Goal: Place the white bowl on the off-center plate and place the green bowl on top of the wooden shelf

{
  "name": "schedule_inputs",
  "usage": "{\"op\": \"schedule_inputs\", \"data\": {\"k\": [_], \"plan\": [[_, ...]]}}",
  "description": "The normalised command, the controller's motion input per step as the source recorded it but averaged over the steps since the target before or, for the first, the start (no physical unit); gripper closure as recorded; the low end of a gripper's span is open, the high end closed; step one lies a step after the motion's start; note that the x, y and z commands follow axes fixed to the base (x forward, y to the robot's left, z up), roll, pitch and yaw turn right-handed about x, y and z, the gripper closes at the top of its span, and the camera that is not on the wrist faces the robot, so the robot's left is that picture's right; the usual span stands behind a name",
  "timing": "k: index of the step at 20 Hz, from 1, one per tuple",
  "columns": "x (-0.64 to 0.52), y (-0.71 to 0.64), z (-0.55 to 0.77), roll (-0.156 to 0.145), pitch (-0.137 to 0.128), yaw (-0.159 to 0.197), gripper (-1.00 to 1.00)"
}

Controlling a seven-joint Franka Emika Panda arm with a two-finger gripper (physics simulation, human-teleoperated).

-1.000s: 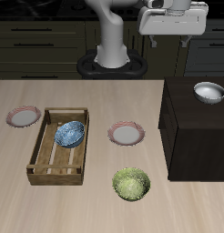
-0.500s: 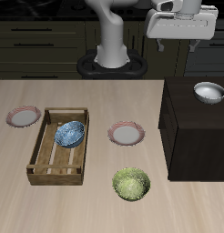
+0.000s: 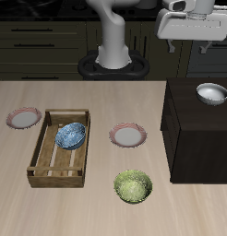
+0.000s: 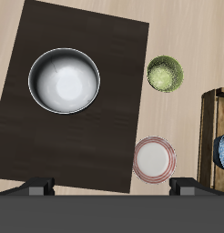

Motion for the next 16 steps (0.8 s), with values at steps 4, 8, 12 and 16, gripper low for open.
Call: {"op": "schedule_inputs", "data": {"k": [4,8,12,16], "plan": [[0.2,0.01,0.08,-0.031,-0.009,-0.019,-1.0],[0.18,-0.05,0.02,-0.02,-0.001,-0.016,-1.0],[0.24,0.06,-0.03,-0.009,0.013,-0.01,-1.0],[0.1,0.14,-0.03,0.012,-0.001,0.007,-1.0]]}}
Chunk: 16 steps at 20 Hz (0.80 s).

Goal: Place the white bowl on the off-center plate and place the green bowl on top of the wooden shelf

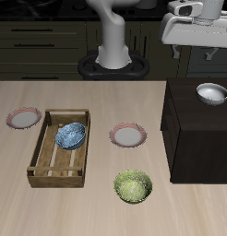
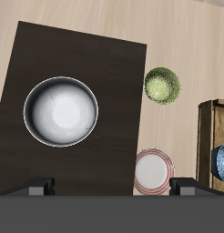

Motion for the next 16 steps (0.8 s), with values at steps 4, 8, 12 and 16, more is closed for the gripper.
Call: {"op": "schedule_inputs", "data": {"k": [4,8,12,16], "plan": [[0.11,0.16,-0.02,0.018,0.005,-0.005,-1.0],[0.16,0.03,0.03,-0.01,-0.01,-0.024,-1.0],[0.22,-0.02,0.06,-0.02,-0.009,-0.019,-1.0],[0.17,-0.02,0.02,-0.018,0.006,-0.022,-1.0]]}}
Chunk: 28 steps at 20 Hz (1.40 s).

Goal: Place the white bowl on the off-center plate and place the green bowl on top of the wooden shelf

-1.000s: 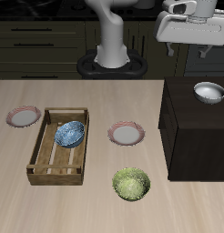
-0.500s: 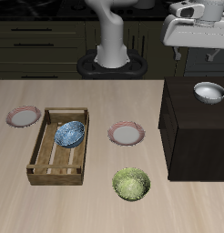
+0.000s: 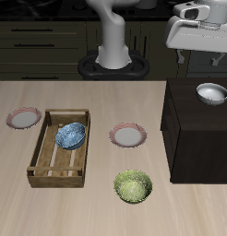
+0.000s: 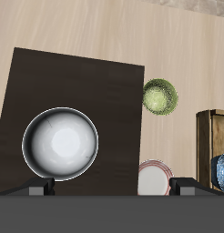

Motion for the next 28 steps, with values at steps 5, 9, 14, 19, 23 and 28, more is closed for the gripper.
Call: {"op": "schedule_inputs", "data": {"k": [5,9,14,19,23,28], "plan": [[0.06,0.08,-0.1,0.002,0.008,0.015,-1.0],[0.06,0.05,-0.24,-0.004,0.028,-0.011,-1.0],[0.0,0.05,-0.21,0.02,0.031,-0.01,-1.0],[-0.07,0.04,-0.17,0.002,0.027,-0.017,-1.0],[0.0,0.01,-0.26,0.012,0.03,-0.005,-1.0],[-0.01,-0.04,-0.2,-0.007,0.016,0.008,-1.0]]}}
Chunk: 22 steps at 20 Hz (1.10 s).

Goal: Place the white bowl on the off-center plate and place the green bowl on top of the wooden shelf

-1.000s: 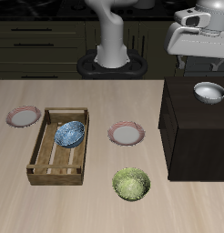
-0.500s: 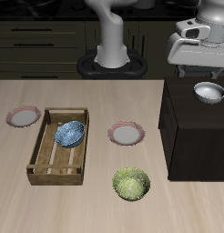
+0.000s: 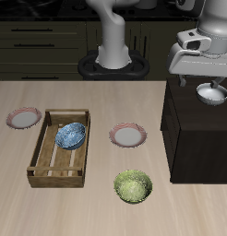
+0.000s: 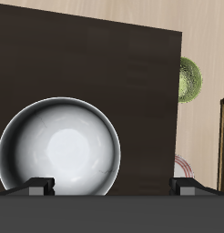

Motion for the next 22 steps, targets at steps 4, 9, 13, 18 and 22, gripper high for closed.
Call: {"op": "schedule_inputs", "data": {"k": [4,9,13,18,22], "plan": [[-0.05,0.0,-0.11,-0.001,0.004,-0.007,-1.0],[-0.04,-0.02,-0.19,0.012,0.024,-0.012,-1.0],[-0.04,0.01,-0.2,0.012,0.021,0.009,-1.0],[-0.02,-0.06,-0.27,0.001,0.048,-0.02,-1.0],[-0.12,0.05,-0.12,0.069,0.005,-0.035,1.0]]}}
